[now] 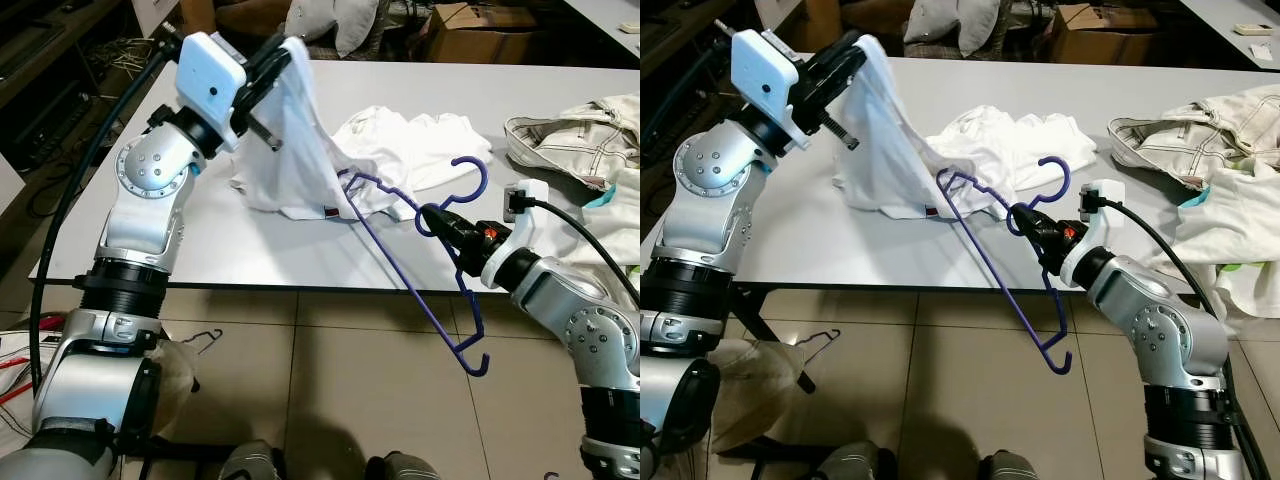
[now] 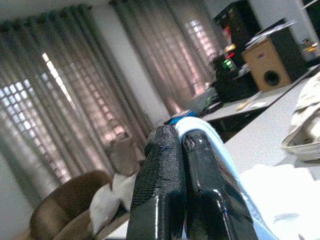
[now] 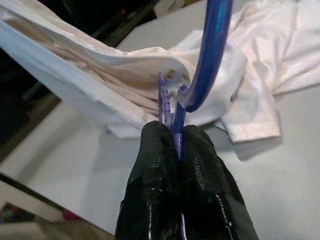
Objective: Hang hanger
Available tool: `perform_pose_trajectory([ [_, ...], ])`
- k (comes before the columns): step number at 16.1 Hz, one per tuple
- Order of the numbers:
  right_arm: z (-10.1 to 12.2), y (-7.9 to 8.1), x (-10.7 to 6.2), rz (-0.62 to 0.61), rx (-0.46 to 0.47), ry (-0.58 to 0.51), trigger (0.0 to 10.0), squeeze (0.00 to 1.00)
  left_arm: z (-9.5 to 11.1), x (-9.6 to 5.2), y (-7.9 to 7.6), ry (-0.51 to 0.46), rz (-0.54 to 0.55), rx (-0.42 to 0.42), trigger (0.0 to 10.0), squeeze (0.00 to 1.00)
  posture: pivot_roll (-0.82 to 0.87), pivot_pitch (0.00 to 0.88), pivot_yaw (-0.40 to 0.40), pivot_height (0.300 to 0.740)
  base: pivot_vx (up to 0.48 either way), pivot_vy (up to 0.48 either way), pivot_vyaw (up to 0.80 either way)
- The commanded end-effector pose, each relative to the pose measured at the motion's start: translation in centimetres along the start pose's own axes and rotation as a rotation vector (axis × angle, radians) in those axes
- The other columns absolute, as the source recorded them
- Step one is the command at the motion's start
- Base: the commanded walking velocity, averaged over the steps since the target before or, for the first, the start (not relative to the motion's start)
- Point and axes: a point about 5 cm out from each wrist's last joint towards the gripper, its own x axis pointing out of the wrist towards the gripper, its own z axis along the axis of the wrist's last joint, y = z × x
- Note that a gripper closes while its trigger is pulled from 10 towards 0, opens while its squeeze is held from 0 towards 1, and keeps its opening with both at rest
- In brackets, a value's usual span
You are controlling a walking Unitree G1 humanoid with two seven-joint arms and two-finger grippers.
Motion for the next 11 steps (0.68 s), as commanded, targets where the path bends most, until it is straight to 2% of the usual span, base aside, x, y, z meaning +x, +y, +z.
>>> perform_pose_trajectory([
  [1,0.7,0.2,0.2,0.019,0.027,-0.040,10.0,0.00,1.0,0.5,-0.9,-0.043,-0.064,0.002,0.0,0.00,-0.08,0.000,0.012,0.740,0.000,0.000,0.00],
  [3,0.9,0.1,0.8,0.030,0.061,-0.061,10.0,0.00,1.3,0.6,-1.7,-0.056,-0.123,0.004,0.0,0.00,-0.08,0.000,0.010,0.740,0.000,0.000,0.00],
  [5,1.8,-0.4,1.3,0.001,0.142,-0.127,10.0,0.00,1.3,0.5,-2.0,-0.059,-0.134,0.002,0.0,0.00,-0.08,0.000,0.003,0.740,0.000,0.000,0.00],
  [7,3.1,-0.8,1.4,-0.015,0.261,-0.225,10.0,0.00,1.4,0.4,-1.9,-0.051,-0.138,0.007,0.0,0.00,-0.07,0.000,0.000,0.740,0.000,0.000,0.00],
  [9,3.2,-1.1,1.6,-0.019,0.347,-0.263,10.0,0.00,1.0,0.0,-1.9,-0.027,-0.136,0.008,0.0,0.00,-0.07,0.000,0.001,0.740,0.000,0.000,0.00],
  [11,3.8,-1.2,2.3,-0.006,0.477,-0.325,10.0,0.00,0.3,-0.1,-2.6,0.010,-0.161,-0.019,0.0,0.00,-0.08,0.000,0.005,0.740,0.000,0.000,0.00],
])
